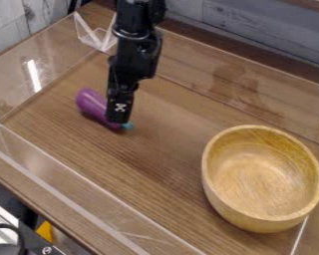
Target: Put the purple eggplant in the brown bowl
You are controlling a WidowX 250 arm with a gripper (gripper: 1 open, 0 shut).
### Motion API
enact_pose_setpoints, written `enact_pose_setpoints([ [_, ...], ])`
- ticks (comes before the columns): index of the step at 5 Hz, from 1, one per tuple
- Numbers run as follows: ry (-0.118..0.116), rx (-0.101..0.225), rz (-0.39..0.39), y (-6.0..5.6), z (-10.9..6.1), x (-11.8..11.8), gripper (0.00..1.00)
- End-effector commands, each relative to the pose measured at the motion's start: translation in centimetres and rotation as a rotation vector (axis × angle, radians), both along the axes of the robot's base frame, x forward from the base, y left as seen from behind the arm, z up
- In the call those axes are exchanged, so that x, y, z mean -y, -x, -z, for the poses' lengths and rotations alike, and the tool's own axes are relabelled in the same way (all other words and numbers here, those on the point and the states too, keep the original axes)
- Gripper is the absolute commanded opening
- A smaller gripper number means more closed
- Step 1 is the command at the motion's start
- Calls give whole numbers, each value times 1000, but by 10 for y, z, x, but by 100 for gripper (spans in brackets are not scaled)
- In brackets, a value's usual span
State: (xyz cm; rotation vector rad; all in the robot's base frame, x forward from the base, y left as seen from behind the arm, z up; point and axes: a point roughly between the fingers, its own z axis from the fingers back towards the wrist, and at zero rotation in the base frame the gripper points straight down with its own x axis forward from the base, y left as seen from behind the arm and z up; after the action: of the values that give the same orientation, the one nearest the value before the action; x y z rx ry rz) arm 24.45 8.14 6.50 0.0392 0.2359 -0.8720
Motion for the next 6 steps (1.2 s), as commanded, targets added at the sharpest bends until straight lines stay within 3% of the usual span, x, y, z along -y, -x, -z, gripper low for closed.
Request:
enact_pose_setpoints([
  [1,-26,83,6,-2,-15,-9,100],
  [3,-42,111,4,2,-7,-24,100],
  [4,-40,113,-10,1,-5,-24,0],
  [5,-37,115,-19,0,-3,-24,0],
  [6,-35,122,-41,-2,-12,-24,0],
])
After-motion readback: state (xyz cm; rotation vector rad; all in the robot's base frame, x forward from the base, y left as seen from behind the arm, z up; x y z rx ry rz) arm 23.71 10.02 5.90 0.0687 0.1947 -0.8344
